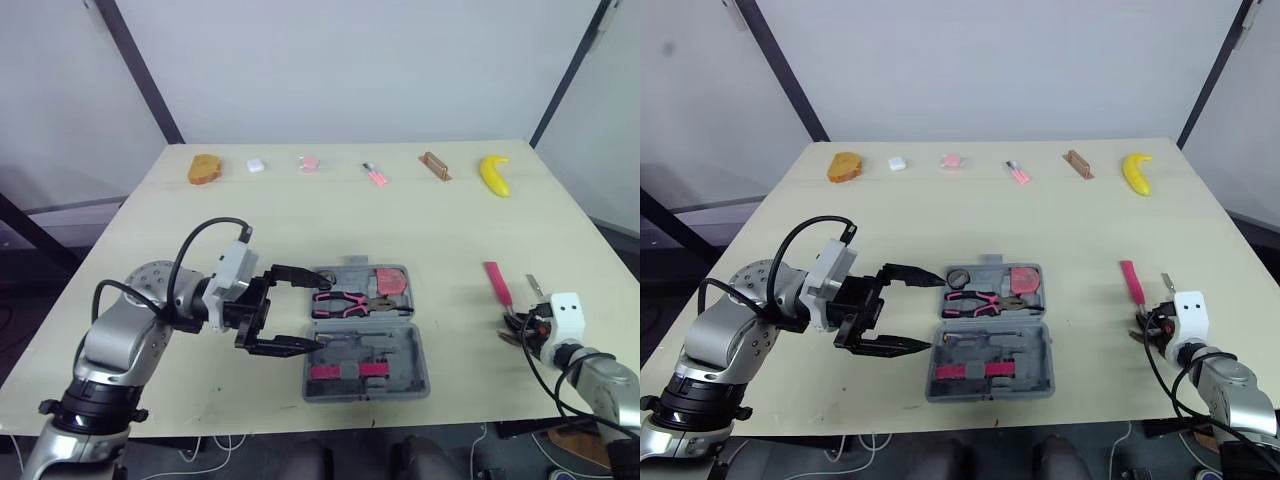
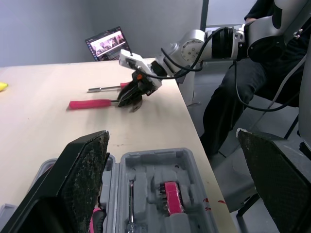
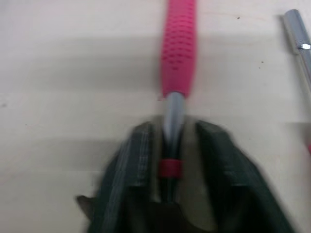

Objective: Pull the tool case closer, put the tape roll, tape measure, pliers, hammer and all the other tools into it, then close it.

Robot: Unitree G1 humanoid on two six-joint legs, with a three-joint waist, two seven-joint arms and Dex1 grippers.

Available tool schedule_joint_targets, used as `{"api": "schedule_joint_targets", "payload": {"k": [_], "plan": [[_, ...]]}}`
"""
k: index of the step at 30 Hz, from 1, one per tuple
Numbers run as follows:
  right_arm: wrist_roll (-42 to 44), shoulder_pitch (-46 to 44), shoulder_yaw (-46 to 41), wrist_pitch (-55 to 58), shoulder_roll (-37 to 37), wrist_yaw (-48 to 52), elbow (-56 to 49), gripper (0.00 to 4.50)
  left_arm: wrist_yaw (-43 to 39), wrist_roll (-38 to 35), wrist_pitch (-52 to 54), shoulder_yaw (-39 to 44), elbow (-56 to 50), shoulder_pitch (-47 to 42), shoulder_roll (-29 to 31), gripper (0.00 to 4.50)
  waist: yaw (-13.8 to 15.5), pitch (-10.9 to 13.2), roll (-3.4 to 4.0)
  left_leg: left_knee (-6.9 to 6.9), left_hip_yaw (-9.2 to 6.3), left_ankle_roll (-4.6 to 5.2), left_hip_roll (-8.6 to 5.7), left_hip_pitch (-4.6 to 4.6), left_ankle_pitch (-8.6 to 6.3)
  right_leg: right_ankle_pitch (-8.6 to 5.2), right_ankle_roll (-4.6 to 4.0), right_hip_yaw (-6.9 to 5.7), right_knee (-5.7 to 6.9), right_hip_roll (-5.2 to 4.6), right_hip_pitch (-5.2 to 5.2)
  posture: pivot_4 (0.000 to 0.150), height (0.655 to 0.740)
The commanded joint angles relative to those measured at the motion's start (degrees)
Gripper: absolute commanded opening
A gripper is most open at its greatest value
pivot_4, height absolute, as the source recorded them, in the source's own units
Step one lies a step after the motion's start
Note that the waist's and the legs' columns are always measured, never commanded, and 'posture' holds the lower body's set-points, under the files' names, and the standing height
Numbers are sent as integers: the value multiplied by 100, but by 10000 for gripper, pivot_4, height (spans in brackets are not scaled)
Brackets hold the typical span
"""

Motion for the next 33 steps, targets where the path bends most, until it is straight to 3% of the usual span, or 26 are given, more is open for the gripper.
{"api": "schedule_joint_targets", "payload": {"k": [1,13,21,28,33], "plan": [[-175,163,110,-4,14,13,237,340,-32,-113,-7,119,-148,-14,89,45000,12,-5,-12,0,0,0,0,0,0,0,0,0,0,-1,1,1500,7400],[-140,184,53,-599,106,200,117,340,21,-142,-56,145,-1,-30,-27,45000,9,-10,-29,2,-7,0,0,2,0,0,0,-6,-2,-3,7,1500,7400],[94,369,173,-117,-767,1033,-1575,340,-51,4,-422,277,283,198,-59,45000,-2,34,38,2,-8,0,0,-9,0,0,0,-6,0,-5,-4,1500,7400],[628,292,494,539,-1605,2021,-2891,340,-320,151,-927,351,781,446,41,45000,10,41,34,1,-18,0,0,-9,0,-1,-1,-17,1,0,-4,1500,7400],[625,-470,1255,1141,-2118,2369,-3487,340,-886,133,-1125,646,1355,525,463,45000,-19,63,21,4,-14,0,2,-10,0,-1,0,-16,-1,-4,-4,1500,7400]]}}
